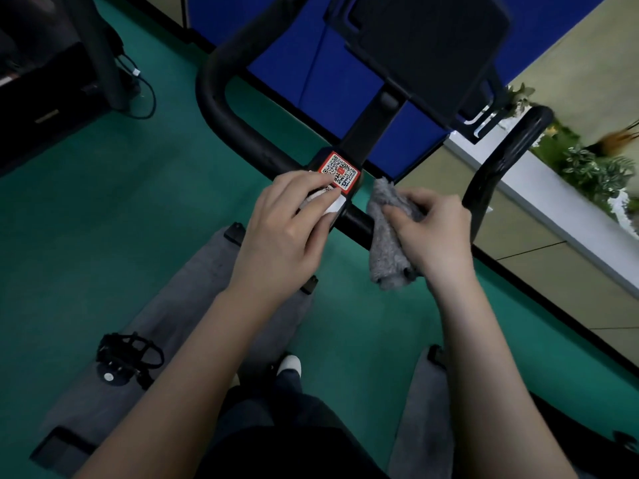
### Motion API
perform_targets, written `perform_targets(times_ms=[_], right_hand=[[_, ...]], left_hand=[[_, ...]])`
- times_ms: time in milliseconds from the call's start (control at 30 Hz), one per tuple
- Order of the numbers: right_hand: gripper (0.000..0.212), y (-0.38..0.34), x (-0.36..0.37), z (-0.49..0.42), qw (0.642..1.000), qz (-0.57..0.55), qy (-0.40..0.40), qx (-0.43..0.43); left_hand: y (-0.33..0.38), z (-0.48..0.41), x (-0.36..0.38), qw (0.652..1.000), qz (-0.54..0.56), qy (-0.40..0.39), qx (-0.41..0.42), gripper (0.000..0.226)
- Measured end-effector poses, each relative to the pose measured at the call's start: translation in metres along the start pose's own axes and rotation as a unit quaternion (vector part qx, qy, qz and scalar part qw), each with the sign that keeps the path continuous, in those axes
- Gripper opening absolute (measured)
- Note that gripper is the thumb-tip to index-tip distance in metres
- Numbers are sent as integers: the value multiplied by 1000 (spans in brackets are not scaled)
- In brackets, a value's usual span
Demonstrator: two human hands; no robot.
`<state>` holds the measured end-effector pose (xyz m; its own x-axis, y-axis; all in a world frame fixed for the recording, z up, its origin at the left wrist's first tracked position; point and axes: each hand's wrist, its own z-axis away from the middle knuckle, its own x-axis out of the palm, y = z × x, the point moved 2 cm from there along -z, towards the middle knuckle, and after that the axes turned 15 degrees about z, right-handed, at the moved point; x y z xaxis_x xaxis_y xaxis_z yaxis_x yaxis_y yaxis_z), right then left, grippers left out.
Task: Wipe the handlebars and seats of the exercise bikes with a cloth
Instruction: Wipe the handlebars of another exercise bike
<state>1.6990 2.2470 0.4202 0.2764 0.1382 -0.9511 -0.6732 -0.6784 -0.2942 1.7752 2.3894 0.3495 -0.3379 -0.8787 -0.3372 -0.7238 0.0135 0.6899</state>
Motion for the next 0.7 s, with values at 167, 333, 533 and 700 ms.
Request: perform_targets(times_ms=[167,333,533,700], right_hand=[[7,-14,11,-27,988,16,-149,-29],[6,0,3,-36,967,54,-241,-58],[13,-9,7,-45,945,-9,-315,-84],[14,10,1,-48,931,67,-342,-105]], left_hand=[[5,-8,8,1000,-28,-14,-3,27],[1,-7,11,999,-33,-13,1,28],[-1,-6,12,1000,-26,-2,-5,27],[-2,-6,13,1000,-27,-2,2,27]])
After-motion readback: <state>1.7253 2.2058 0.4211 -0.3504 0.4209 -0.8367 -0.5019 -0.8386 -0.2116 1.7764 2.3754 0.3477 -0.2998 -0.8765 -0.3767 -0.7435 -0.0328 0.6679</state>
